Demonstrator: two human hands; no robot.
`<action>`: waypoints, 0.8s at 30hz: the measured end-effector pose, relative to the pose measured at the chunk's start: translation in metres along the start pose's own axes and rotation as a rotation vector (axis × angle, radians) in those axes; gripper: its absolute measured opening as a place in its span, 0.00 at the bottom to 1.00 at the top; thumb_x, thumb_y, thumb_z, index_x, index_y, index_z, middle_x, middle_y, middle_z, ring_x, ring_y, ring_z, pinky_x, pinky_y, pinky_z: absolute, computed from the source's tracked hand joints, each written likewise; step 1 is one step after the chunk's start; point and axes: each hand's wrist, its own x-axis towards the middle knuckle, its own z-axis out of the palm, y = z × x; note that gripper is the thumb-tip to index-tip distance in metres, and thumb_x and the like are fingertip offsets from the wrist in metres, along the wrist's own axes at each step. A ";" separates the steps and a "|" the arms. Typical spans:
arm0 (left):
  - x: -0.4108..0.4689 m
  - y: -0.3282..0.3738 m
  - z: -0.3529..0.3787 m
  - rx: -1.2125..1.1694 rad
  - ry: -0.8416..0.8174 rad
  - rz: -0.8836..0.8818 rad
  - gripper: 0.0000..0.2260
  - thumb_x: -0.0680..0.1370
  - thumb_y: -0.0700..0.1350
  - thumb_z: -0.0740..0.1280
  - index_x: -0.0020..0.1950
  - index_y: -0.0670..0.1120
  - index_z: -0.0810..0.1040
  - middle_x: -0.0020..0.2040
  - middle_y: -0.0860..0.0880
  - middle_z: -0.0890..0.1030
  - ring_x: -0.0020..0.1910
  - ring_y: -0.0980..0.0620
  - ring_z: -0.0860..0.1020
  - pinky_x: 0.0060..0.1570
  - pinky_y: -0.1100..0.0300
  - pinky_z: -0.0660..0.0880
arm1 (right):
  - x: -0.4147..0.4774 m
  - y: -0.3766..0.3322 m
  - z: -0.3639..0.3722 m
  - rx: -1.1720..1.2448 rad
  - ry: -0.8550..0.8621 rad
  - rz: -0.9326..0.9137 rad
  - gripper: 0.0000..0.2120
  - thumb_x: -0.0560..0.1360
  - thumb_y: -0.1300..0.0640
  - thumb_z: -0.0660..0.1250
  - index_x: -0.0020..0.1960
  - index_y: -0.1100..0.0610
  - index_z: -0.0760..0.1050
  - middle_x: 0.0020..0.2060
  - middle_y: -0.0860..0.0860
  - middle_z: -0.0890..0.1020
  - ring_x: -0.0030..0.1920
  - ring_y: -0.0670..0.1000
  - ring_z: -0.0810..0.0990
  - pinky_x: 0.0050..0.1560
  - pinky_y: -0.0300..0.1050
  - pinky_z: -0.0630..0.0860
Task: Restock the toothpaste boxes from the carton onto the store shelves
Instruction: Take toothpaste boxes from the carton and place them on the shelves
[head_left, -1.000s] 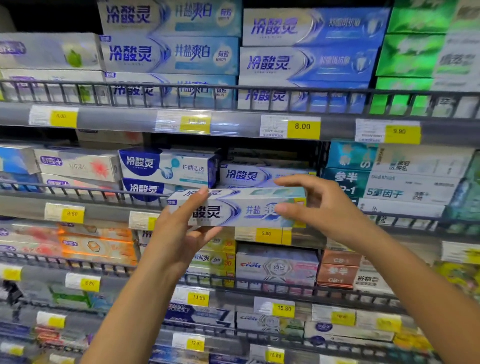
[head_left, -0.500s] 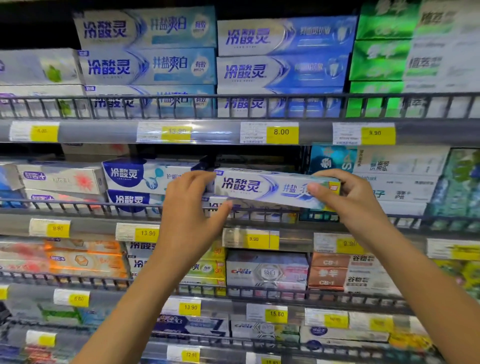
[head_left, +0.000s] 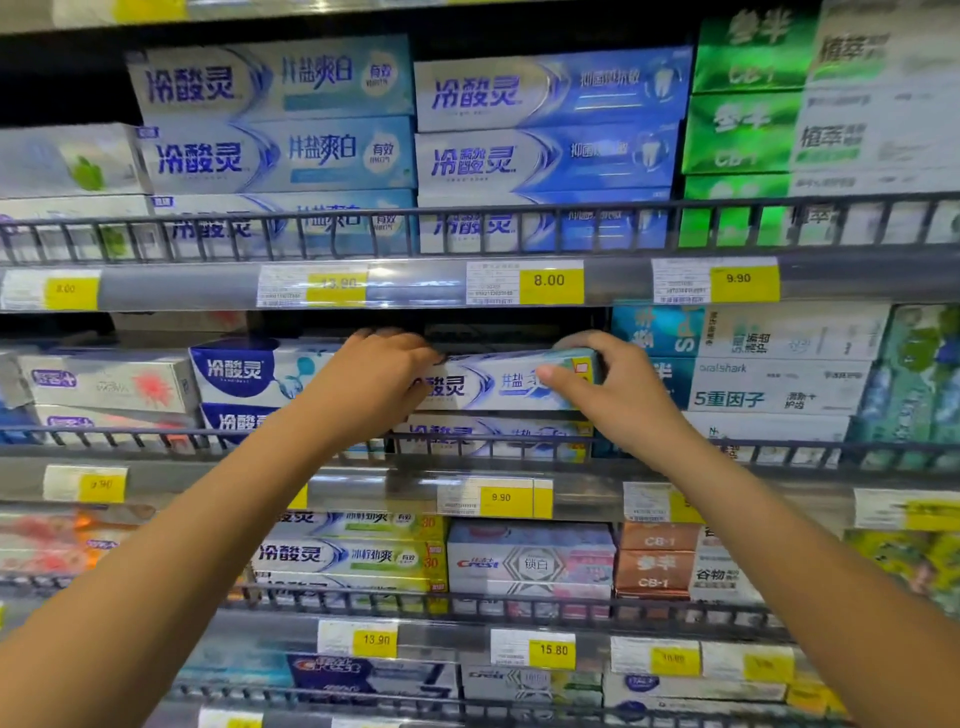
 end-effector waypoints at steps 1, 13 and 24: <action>0.002 -0.002 0.000 -0.008 -0.015 0.007 0.17 0.78 0.47 0.64 0.66 0.46 0.75 0.63 0.47 0.78 0.62 0.43 0.73 0.60 0.48 0.69 | 0.002 0.001 0.000 -0.046 -0.002 -0.009 0.14 0.73 0.49 0.70 0.56 0.52 0.75 0.46 0.50 0.80 0.45 0.49 0.80 0.42 0.40 0.76; 0.018 -0.010 -0.003 -0.062 -0.074 0.061 0.13 0.78 0.48 0.65 0.61 0.46 0.79 0.58 0.48 0.79 0.56 0.45 0.77 0.51 0.52 0.75 | 0.018 -0.001 0.002 -0.690 -0.247 -0.356 0.20 0.75 0.51 0.67 0.63 0.60 0.75 0.59 0.56 0.76 0.61 0.54 0.71 0.62 0.41 0.64; 0.022 -0.014 0.001 -0.063 -0.008 0.141 0.10 0.77 0.49 0.67 0.52 0.44 0.82 0.46 0.46 0.79 0.46 0.43 0.78 0.41 0.53 0.75 | 0.037 -0.008 -0.002 -0.769 -0.352 -0.351 0.18 0.75 0.53 0.68 0.62 0.59 0.75 0.60 0.54 0.79 0.61 0.53 0.73 0.61 0.42 0.66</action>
